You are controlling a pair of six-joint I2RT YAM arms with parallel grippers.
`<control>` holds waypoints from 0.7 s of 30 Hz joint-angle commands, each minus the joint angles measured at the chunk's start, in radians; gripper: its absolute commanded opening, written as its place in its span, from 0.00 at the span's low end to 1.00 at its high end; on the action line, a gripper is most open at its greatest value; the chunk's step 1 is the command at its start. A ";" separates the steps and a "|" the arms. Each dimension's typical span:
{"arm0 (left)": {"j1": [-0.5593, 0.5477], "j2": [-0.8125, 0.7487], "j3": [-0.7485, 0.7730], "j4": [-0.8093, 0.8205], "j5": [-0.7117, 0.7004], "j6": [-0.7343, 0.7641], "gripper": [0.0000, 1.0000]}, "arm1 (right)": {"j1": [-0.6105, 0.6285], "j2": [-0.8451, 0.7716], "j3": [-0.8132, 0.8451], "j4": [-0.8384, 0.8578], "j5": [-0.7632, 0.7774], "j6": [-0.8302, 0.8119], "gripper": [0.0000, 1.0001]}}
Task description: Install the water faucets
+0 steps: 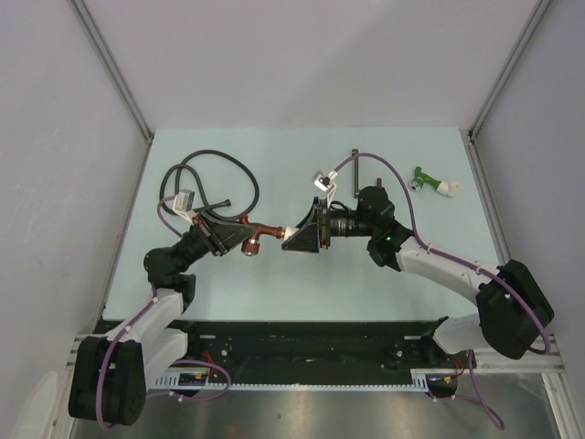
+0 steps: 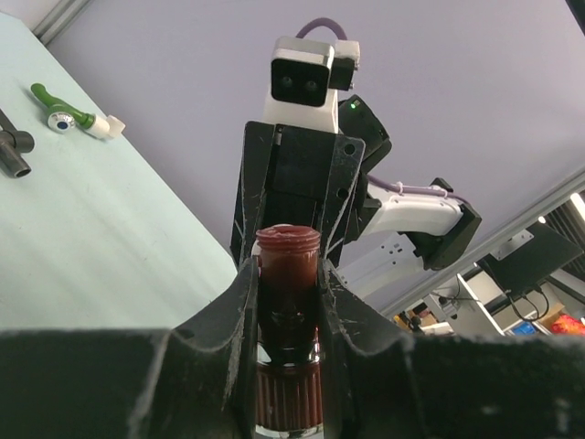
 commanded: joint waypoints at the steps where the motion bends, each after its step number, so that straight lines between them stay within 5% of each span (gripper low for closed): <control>1: 0.006 -0.016 0.021 0.456 0.005 0.003 0.00 | -0.032 -0.047 0.050 -0.048 0.050 0.008 0.18; 7: 0.006 -0.008 0.021 0.456 0.003 -0.003 0.00 | -0.005 -0.200 0.059 -0.249 0.237 -0.260 0.67; 12: 0.006 -0.002 0.018 0.456 -0.001 -0.005 0.00 | 0.067 -0.332 0.059 -0.389 0.449 -0.585 0.81; 21: 0.006 0.010 0.017 0.456 -0.001 -0.016 0.00 | 0.443 -0.322 0.056 -0.489 0.970 -1.146 0.89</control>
